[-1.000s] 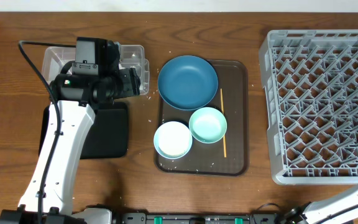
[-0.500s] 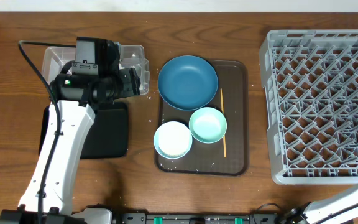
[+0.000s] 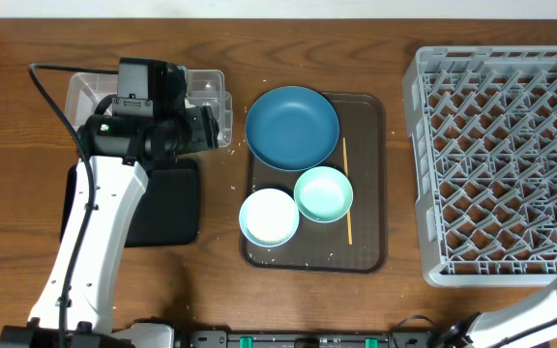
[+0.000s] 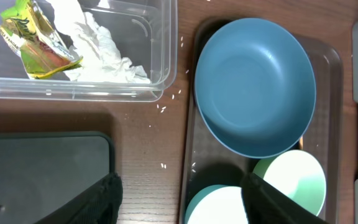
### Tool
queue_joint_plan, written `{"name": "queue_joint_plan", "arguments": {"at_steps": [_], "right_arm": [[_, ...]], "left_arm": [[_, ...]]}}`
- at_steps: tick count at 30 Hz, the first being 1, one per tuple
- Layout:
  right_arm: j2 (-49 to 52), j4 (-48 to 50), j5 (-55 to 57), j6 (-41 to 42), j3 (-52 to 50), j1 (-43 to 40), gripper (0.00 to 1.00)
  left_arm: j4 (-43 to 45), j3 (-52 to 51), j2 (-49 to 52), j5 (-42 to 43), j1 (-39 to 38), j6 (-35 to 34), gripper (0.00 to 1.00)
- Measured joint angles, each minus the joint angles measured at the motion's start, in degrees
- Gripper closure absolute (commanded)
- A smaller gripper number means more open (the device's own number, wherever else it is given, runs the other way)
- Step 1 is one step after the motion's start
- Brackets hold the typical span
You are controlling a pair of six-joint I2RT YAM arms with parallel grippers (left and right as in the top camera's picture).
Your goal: Sort waste into correct bins and load items into the dishwasher rack
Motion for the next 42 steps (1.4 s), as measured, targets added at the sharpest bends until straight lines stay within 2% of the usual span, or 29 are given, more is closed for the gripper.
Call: {"name": "queue_joint_plan", "arguments": {"at_steps": [4, 8, 17, 22, 30, 34, 39, 42], "right_arm": [[-5.7, 0.0, -6.7, -4.7, 0.4, 8.3, 0.05], [-7.1, -0.8, -9.8, -9.3, 0.6, 19.0, 0.05], [-2.5, -3.7, -5.9, -13.5, 0.6, 43.1, 0.04], [3.4, -4.9, -2.3, -13.4, 0.4, 53.2, 0.09], [13.9, -5.0, 5.0, -9.0, -3.4, 62.6, 0.2], [16.4, -4.8, 6.6, -7.7, -6.4, 64.5, 0.21], [16.6, -4.0, 9.2, -5.5, -8.8, 65.6, 0.37], [16.6, -3.7, 9.9, -4.8, -9.9, 65.6, 0.59]], "left_arm": [[-0.5, 0.0, 0.0, -0.1, 0.0, -0.1, 0.3], [-2.0, 0.0, 0.0, -1.1, 0.0, -0.1, 0.3], [-4.5, 0.0, 0.0, -2.4, 0.0, -0.1, 0.3], [-4.5, 0.0, 0.0, -3.0, 0.0, -0.1, 0.3], [-4.5, 0.0, 0.0, -3.1, 0.0, -0.1, 0.3], [-4.5, 0.0, 0.0, -4.0, 0.0, -0.1, 0.3], [-4.5, 0.0, 0.0, -4.3, 0.0, -0.1, 0.3], [-4.5, 0.0, 0.0, -4.5, 0.0, -0.1, 0.3]]}}
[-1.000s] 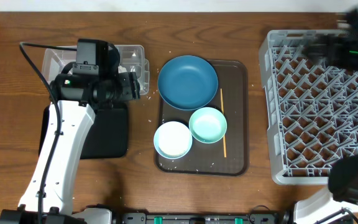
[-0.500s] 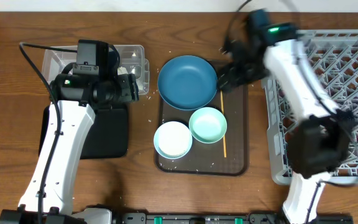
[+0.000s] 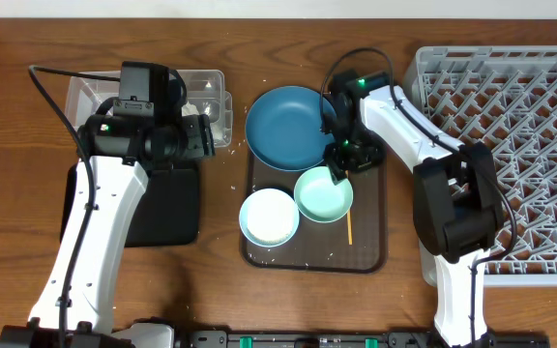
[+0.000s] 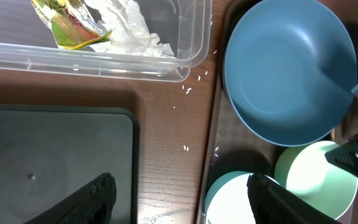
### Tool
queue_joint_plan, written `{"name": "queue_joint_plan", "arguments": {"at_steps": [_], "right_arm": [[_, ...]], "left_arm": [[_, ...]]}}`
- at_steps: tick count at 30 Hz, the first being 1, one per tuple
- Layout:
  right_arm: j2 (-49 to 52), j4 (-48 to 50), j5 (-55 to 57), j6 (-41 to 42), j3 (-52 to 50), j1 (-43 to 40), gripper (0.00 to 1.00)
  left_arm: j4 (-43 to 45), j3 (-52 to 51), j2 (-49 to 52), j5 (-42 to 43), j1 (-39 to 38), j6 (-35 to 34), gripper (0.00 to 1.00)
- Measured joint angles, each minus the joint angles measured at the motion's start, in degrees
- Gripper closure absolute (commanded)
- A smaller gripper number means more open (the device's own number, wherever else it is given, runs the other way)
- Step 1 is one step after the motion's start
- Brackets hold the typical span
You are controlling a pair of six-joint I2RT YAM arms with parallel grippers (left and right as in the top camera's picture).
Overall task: Sort waste into correct bins and load items into the dishwasher rack
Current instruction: 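Grasp the rim of the light green bowl with the right gripper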
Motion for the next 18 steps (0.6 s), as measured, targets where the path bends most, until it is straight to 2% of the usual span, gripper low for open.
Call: {"name": "queue_joint_plan", "arguments": {"at_steps": [1, 2, 11, 13, 16, 18], "right_arm": [[0.0, 0.0, 0.2, 0.4, -0.3, 0.0, 0.69], [0.0, -0.1, 0.3, 0.5, -0.5, 0.0, 0.71], [0.0, -1.2, 0.5, 1.4, -0.7, 0.0, 0.73], [-0.1, -1.2, 0.5, 1.4, -0.7, 0.0, 0.78], [-0.6, -1.3, 1.0, 1.7, -0.7, -0.1, 0.93], [-1.3, -1.3, 1.6, 1.9, -0.7, -0.2, 0.99]], "left_arm": [[0.0, 0.0, 0.0, 0.0, 0.0, 0.0, 0.3], [0.0, 0.0, 0.0, 0.0, 0.0, 0.0, 0.3], [0.0, 0.0, 0.0, 0.0, 0.0, 0.0, 0.3], [0.0, 0.0, 0.0, 0.0, 0.0, 0.0, 0.3], [0.0, 0.0, 0.0, 0.0, 0.0, 0.0, 0.3], [0.0, 0.0, 0.0, 0.0, 0.0, 0.0, 0.3]]}}
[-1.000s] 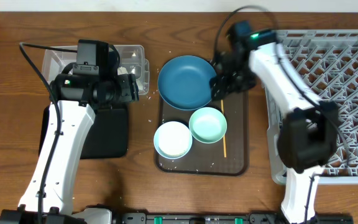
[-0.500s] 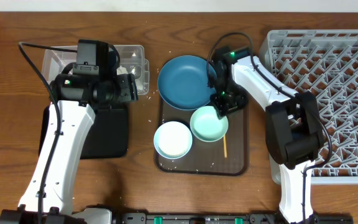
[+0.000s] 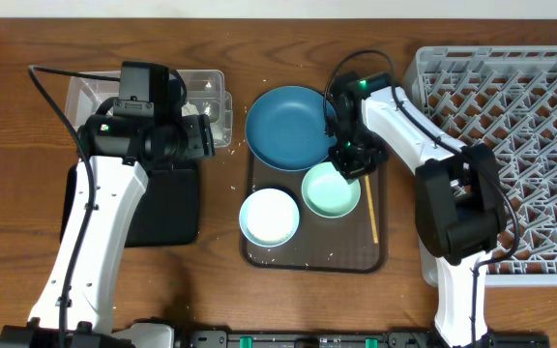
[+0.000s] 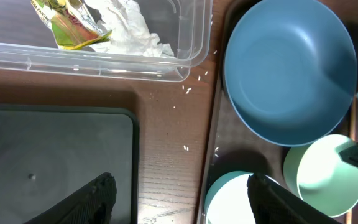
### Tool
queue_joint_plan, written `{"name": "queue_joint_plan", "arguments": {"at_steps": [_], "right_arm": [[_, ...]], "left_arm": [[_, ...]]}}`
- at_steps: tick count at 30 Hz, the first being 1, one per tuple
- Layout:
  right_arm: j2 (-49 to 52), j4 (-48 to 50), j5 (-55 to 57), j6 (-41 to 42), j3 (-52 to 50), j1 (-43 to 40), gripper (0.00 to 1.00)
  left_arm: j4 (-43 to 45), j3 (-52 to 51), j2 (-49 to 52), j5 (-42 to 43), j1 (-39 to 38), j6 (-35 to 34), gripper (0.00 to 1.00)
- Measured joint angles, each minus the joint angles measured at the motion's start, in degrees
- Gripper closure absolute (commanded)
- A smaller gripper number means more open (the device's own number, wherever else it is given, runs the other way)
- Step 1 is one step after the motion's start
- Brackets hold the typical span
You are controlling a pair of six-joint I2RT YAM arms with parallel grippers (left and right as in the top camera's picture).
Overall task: Sort waste into correct bins and load items into the dishwasher rack
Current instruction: 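Grasp the rim of the light green bowl with the right gripper, then carry the light green bowl into the dish rack and release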
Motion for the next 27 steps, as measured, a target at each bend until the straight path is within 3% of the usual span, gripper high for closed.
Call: {"name": "queue_joint_plan", "arguments": {"at_steps": [12, 17, 27], "right_arm": [[-3.9, 0.2, 2.2, 0.1, -0.1, -0.5, 0.99], [-10.6, 2.0, 4.5, 0.1, -0.2, -5.2, 0.99], [-21.7, 21.5, 16.5, 0.1, -0.1, -19.5, 0.99]], "left_arm": [[0.0, 0.0, 0.0, 0.0, 0.0, 0.0, 0.3], [0.0, 0.0, 0.0, 0.0, 0.0, 0.0, 0.3], [0.1, 0.0, 0.0, 0.0, 0.0, 0.0, 0.29]]}}
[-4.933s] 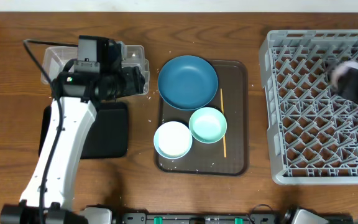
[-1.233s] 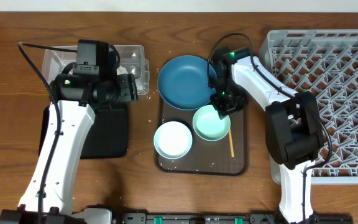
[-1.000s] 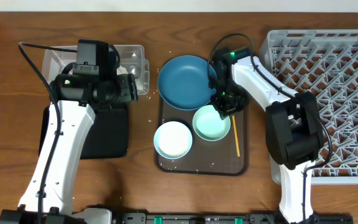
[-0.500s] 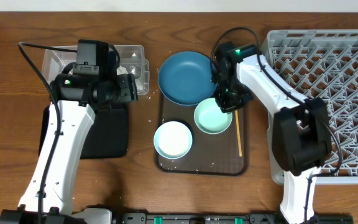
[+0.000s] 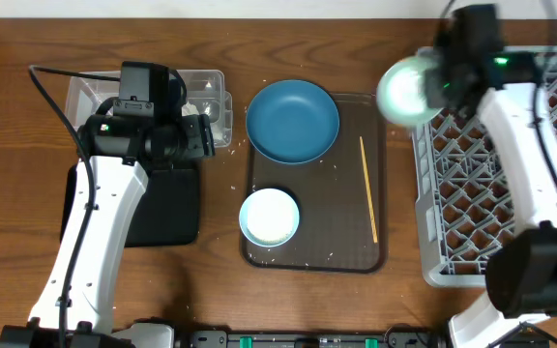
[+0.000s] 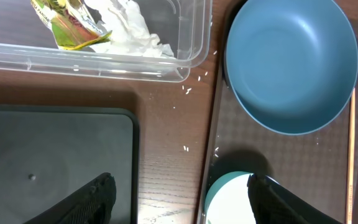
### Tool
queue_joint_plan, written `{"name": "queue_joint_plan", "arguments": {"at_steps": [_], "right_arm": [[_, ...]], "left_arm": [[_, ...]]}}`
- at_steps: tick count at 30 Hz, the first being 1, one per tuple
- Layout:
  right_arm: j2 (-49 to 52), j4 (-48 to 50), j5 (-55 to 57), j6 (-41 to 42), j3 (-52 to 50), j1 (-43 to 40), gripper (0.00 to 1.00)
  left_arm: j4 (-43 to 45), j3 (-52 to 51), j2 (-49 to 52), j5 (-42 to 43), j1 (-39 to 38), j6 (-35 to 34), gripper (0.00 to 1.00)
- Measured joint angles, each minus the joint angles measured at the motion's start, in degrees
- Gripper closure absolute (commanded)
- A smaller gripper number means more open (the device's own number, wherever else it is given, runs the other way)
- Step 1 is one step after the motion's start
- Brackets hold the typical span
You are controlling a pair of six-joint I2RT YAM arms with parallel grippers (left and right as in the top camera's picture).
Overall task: Sort waste into correct bins and load items into the dishwasher rack
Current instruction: 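Carry the light green bowl into the dish rack and release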
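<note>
A mint green bowl (image 5: 406, 91) hangs blurred at the left edge of the grey dishwasher rack (image 5: 511, 193), with my right gripper (image 5: 437, 85) shut on its rim. On the brown tray (image 5: 364, 256) remain a blue bowl (image 5: 292, 123) (image 6: 291, 62), a small white bowl (image 5: 269, 216) (image 6: 229, 200) and a thin chopstick (image 5: 367, 188). My left gripper (image 6: 182, 202) stands open over the table between the black bin and the tray, holding nothing.
A clear bin (image 6: 166, 53) at the back left holds a green wrapper (image 6: 67, 28) and crumpled tissue (image 6: 129, 25). A black bin (image 6: 55, 162) lies in front of it. Rice grains (image 6: 188, 89) dot the wood.
The mint bowl has left the tray and is now held by my right gripper at the rack's left edge. The left arm has not moved.
First the right arm was off at the near right and all three bowls sat on the tray. Then the right gripper was at the mint bowl's rim. Later the bowl and the chopstick lay further right. Now the bowl is up beside the rack.
</note>
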Motion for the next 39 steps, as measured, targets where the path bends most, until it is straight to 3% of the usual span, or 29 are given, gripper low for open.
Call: {"name": "queue_joint_plan", "arguments": {"at_steps": [4, 9, 15, 30, 39], "right_arm": [[0.1, 9.7, 11.5, 0.0, -0.1, -3.1, 0.99], [1.0, 24.6, 34.5, -1.0, -0.1, -5.7, 0.99], [4.0, 40.1, 50.5, -8.8, -0.1, -9.9, 0.99], [18.6, 51.0, 59.1, -28.8, -0.1, -21.9, 0.99], [21.6, 46.7, 58.8, -31.0, -0.1, -23.3, 0.99]], "left_arm": [[0.1, 0.0, 0.0, 0.0, 0.0, 0.0, 0.3], [0.1, 0.0, 0.0, 0.0, 0.0, 0.0, 0.29], [0.0, 0.0, 0.0, 0.0, 0.0, 0.0, 0.29], [0.0, 0.0, 0.0, 0.0, 0.0, 0.0, 0.3], [0.2, 0.0, 0.0, 0.0, 0.0, 0.0, 0.3]]}}
